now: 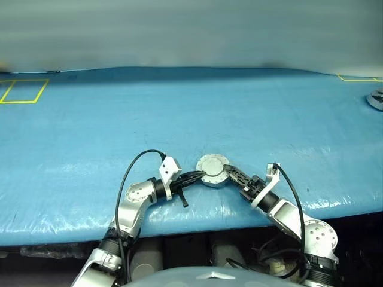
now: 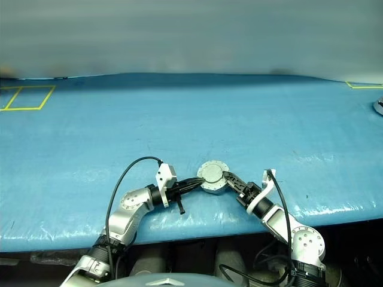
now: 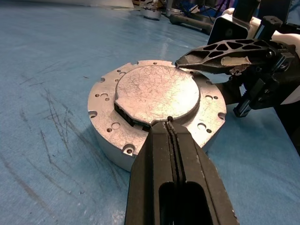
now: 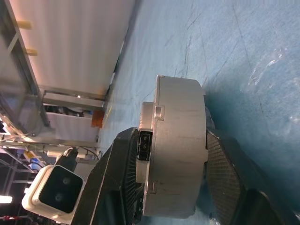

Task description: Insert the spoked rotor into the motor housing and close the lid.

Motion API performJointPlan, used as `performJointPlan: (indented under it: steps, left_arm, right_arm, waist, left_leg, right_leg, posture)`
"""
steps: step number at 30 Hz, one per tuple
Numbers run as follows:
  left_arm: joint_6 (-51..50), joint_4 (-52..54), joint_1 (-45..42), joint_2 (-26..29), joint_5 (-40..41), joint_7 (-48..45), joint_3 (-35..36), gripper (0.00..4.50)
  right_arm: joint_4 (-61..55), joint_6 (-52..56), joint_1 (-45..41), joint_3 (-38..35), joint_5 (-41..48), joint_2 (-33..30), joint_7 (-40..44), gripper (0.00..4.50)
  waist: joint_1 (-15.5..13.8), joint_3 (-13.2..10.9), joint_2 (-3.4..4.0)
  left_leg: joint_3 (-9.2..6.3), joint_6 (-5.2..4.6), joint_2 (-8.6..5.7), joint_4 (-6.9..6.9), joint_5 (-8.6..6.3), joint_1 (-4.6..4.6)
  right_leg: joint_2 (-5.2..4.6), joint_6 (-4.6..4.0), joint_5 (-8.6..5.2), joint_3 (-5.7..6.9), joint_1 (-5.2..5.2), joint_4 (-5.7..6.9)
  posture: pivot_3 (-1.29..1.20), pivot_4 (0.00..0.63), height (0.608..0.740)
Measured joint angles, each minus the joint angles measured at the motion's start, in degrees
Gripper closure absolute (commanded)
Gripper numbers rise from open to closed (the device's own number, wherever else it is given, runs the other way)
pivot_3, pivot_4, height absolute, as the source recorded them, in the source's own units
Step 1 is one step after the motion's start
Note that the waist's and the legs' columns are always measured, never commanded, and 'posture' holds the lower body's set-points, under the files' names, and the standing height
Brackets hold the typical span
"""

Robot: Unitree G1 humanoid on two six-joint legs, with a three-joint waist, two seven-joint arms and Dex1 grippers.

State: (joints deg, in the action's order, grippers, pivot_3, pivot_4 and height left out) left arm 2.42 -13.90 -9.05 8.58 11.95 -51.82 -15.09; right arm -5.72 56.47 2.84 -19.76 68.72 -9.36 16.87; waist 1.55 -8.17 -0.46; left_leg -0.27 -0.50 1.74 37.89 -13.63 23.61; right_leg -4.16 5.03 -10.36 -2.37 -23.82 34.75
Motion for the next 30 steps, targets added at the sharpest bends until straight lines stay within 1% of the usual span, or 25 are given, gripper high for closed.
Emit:
performJointPlan:
  steps: [1,3,6,10,12,18,25,30]
  left_arm:
    - [0.16,0.00,0.05,0.00,0.00,0.04,0.00,4.50]
    - [0.57,0.11,0.03,-0.47,0.05,0.08,-0.08,4.50]
    - [0.71,0.31,-0.07,-0.60,0.02,0.32,-0.04,4.50]
    - [0.71,0.31,-0.06,-0.60,-0.01,0.49,-0.20,4.50]
    - [0.75,0.34,-0.06,-0.60,0.00,0.49,-0.20,4.50]
    - [0.76,0.40,-0.05,-0.51,0.01,0.42,-0.21,4.50]
    - [0.92,0.40,-0.02,-0.47,0.00,0.47,-0.07,4.50]
    - [1.74,0.39,0.02,-0.43,-0.20,0.54,-0.08,4.50]
  right_arm:
    - [-0.23,-0.49,0.01,0.34,-0.68,-0.04,0.43,2.06]
    - [-0.11,-1.06,0.59,1.59,-2.68,-0.13,0.34,1.47]
    - [-1.32,-1.15,0.89,2.19,-2.98,0.23,0.67,0.53]
    - [-1.96,-1.38,0.89,2.41,-3.19,0.62,0.14,0.53]
    - [-1.99,-1.38,0.97,2.29,-2.92,1.04,-0.33,0.94]
    - [-1.53,-0.86,1.49,0.59,0.58,3.05,-2.45,0.94]
    - [-0.15,0.62,1.93,-0.92,5.77,3.20,-3.82,0.94]
    - [0.33,0.36,2.01,-1.14,7.48,3.78,-4.92,0.94]
  waist:
    - [0.00,0.00,0.00]
    - [-0.02,0.00,0.00]
    - [0.06,0.00,-0.01]
    - [0.09,0.01,-0.03]
    - [0.10,0.01,-0.03]
    - [0.06,0.00,-0.02]
    - [0.03,-0.02,0.00]
    - [0.05,-0.02,0.00]
  left_leg:
    - [0.00,0.00,0.00,0.00,0.00,0.00]
    - [-0.01,0.00,0.00,0.00,0.00,0.04]
    - [-0.01,0.00,0.01,-0.05,0.00,0.03]
    - [-0.02,0.00,0.06,-0.03,0.00,0.01]
    - [-0.03,0.00,0.07,-0.05,0.00,0.01]
    - [-0.03,0.00,0.07,-0.11,0.00,0.07]
    - [-0.01,0.00,0.07,-0.12,0.00,0.20]
    - [0.02,0.00,0.07,-0.13,0.00,0.23]
  right_leg:
    - [0.00,0.00,0.00,0.00,0.00,0.00]
    - [0.00,-0.01,0.00,0.00,-0.04,0.00]
    - [0.03,-0.02,-0.01,-0.02,-0.06,0.00]
    - [0.07,-0.03,-0.02,-0.02,-0.04,0.00]
    - [0.07,-0.04,-0.02,-0.02,-0.05,0.00]
    - [0.08,-0.06,-0.03,-0.02,-0.14,0.00]
    - [0.08,-0.06,-0.04,-0.04,-0.29,0.00]
    - [0.08,-0.06,-0.03,-0.09,-0.36,0.00]
  posture:
    - [0.00,0.150,0.740]
    - [0.00,0.150,0.740]
    - [0.00,0.150,0.740]
    - [0.00,0.150,0.740]
    - [0.00,0.150,0.740]
    - [0.00,0.150,0.740]
    - [0.00,0.150,0.740]
    - [0.00,0.150,0.740]
